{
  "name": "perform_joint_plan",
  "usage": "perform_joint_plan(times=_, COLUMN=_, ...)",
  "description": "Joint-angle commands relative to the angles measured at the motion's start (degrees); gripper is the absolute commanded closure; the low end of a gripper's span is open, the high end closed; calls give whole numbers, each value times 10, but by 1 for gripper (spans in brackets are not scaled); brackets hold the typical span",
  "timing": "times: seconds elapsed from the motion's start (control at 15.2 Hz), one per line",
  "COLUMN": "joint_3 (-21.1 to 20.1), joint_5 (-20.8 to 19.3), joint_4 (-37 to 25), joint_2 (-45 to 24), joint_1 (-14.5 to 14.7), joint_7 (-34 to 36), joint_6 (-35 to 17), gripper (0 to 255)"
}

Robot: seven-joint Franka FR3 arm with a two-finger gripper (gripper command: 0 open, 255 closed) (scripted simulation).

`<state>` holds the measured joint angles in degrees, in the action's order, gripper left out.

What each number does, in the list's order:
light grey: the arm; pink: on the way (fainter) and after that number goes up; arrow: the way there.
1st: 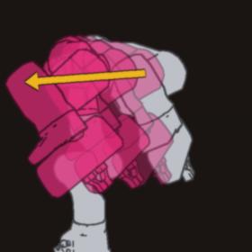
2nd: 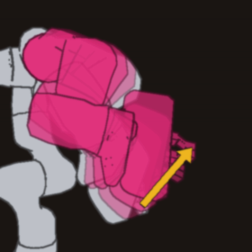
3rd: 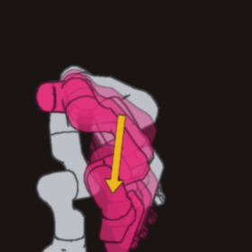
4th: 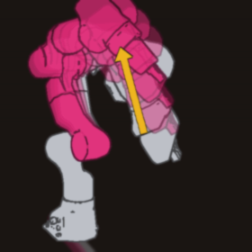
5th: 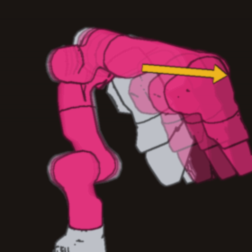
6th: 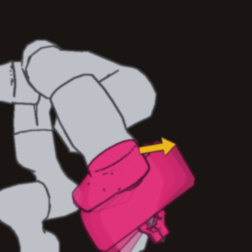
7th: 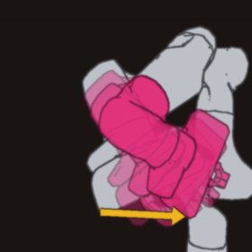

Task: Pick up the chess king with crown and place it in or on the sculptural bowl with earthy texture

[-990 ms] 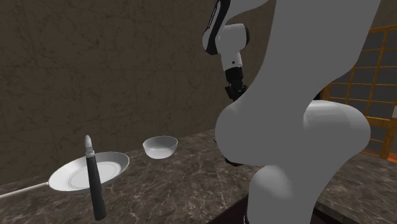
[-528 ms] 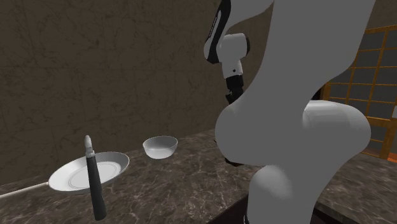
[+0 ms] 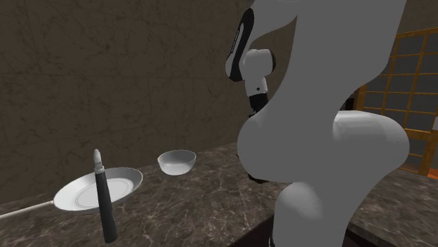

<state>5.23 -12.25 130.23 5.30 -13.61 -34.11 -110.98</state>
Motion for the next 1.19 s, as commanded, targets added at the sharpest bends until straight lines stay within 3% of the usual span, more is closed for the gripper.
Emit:
perform_joint_plan(times=0.0, joint_3=0, joint_5=0, joint_4=3, joint_2=-4, joint_1=0, joint_7=2, joint_6=-8, gripper=255)
perform_joint_plan(times=0.4, joint_3=0, joint_5=0, joint_4=3, joint_2=-4, joint_1=0, joint_7=2, joint_6=-8, gripper=255)
perform_joint_plan(times=0.46, joint_3=0, joint_5=0, joint_4=3, joint_2=-4, joint_1=0, joint_7=2, joint_6=-8, gripper=0)
perform_joint_plan(times=0.79, joint_3=0, joint_5=0, joint_4=3, joint_2=-4, joint_1=0, joint_7=2, joint_6=-8, gripper=0)
perform_joint_plan(times=1.12, joint_3=-7, joint_5=8, joint_4=-60, joint_2=5, joint_1=7, joint_7=-2, joint_6=66, gripper=0)
